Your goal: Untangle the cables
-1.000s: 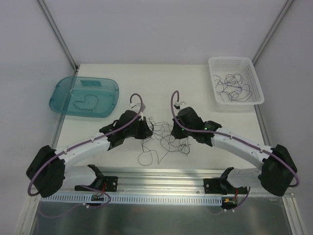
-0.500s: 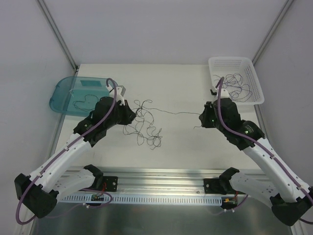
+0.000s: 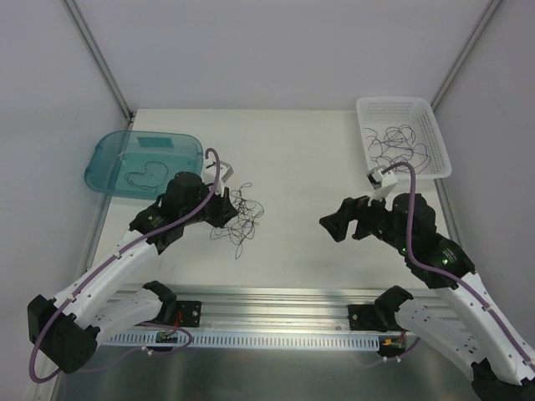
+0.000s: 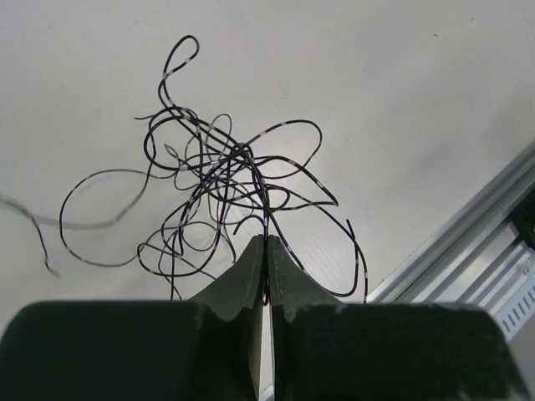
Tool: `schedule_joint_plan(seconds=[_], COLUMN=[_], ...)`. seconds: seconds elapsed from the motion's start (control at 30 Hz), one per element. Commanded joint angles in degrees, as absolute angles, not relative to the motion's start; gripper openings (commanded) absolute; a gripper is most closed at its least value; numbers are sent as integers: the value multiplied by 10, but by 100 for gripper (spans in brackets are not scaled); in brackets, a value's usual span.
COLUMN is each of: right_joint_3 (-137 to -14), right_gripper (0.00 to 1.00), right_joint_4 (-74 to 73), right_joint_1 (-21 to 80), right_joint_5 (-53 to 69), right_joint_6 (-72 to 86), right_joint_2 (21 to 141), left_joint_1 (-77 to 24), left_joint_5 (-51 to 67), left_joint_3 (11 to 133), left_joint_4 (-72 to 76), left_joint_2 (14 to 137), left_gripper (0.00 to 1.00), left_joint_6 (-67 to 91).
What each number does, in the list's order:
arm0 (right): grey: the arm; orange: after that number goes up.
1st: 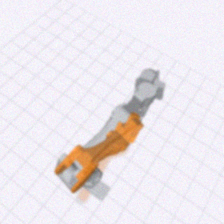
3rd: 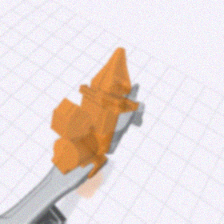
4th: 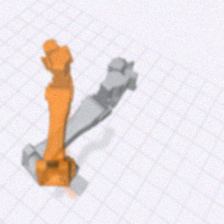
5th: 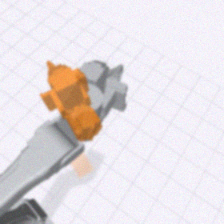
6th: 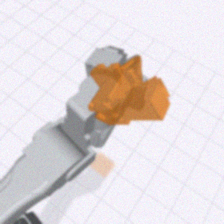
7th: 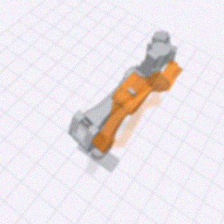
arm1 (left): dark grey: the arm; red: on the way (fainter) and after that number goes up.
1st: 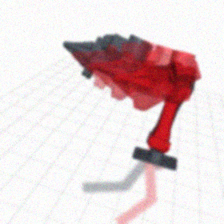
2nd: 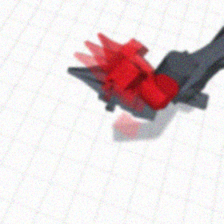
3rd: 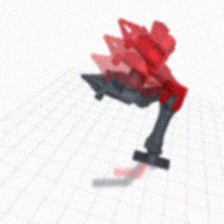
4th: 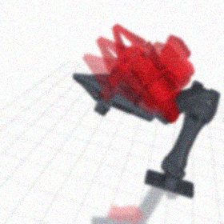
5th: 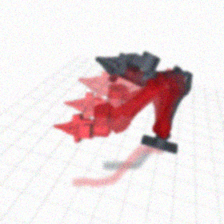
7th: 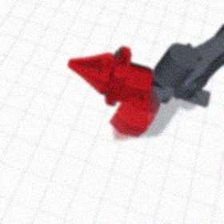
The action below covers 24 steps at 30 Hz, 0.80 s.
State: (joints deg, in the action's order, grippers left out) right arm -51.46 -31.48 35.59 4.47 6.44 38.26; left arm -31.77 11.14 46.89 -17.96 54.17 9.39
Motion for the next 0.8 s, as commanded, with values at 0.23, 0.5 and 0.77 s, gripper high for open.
schedule_joint_plan(seconds=[0.23,0.5,0.77], right_joint_3=[-557,-598,-628], right_gripper=[97,90,74], right_joint_4=[-186,-84,-2], right_joint_1=[399,468,476], right_joint_5=[209,173,160], right_joint_6=[-51,-47,-30], right_joint_2=[502,696,855], left_joint_1=[-313,-313,-312], left_joint_5=[207,228,235], left_joint_3=[442,425,424], left_joint_4=[-138,-134,-131], left_joint_2=[526,519,520], left_gripper=[0,0,0], left_joint_6=[44,37,38])
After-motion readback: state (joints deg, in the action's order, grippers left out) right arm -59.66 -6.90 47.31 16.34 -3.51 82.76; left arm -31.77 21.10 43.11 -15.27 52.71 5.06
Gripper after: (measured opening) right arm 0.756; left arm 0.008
